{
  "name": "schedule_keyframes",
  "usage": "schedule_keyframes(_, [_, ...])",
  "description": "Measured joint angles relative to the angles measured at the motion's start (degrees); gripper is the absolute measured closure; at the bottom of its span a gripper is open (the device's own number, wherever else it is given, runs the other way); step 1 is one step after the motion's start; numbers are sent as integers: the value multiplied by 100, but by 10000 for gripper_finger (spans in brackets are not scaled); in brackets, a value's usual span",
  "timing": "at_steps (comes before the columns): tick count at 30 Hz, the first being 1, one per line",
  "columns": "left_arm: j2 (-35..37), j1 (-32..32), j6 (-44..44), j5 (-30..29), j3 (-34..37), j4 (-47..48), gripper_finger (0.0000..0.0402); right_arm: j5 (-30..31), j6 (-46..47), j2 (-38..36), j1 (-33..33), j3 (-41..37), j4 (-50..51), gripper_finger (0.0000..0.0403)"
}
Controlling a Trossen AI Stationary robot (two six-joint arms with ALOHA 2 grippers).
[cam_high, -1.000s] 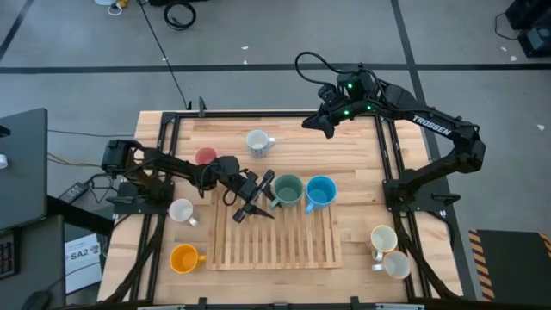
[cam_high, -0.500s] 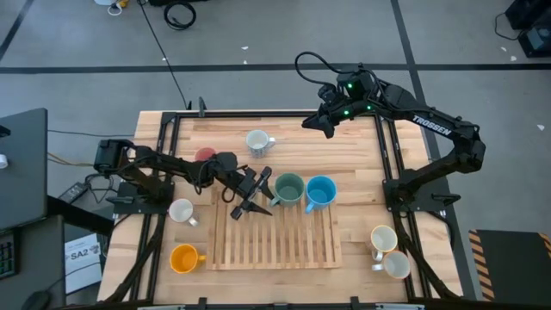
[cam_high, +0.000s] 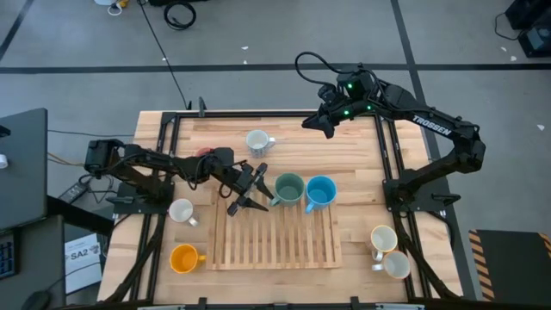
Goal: Place coffee mugs
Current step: Put the pink mug on the shelf
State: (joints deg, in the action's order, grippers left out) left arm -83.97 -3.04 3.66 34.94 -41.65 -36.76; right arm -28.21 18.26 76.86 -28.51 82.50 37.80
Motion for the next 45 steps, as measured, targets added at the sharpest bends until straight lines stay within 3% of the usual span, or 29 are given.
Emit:
schedule_keyframes(11, [540, -301, 23, -13, -4, 823, 216, 2, 1, 0, 0, 0, -1, 313])
schedule_keyframes(21, [1545, -949, -3, -55, 8, 2090, 216, 2, -31, 0, 0, 0, 0, 313])
schedule_keyframes(25, [1934, -1275, -2, -467, 5, 2564, 216, 7, -35, 0, 0, 0, -1, 313])
schedule_keyframes(34, [2518, -2079, -2, -2093, 3, 3563, 216, 7, -44, 0, 0, 0, 0, 313])
schedule_keyframes(45, [3143, -2661, 2, -2189, 3, 5306, 216, 5, -44, 0, 404, 0, 10, 313])
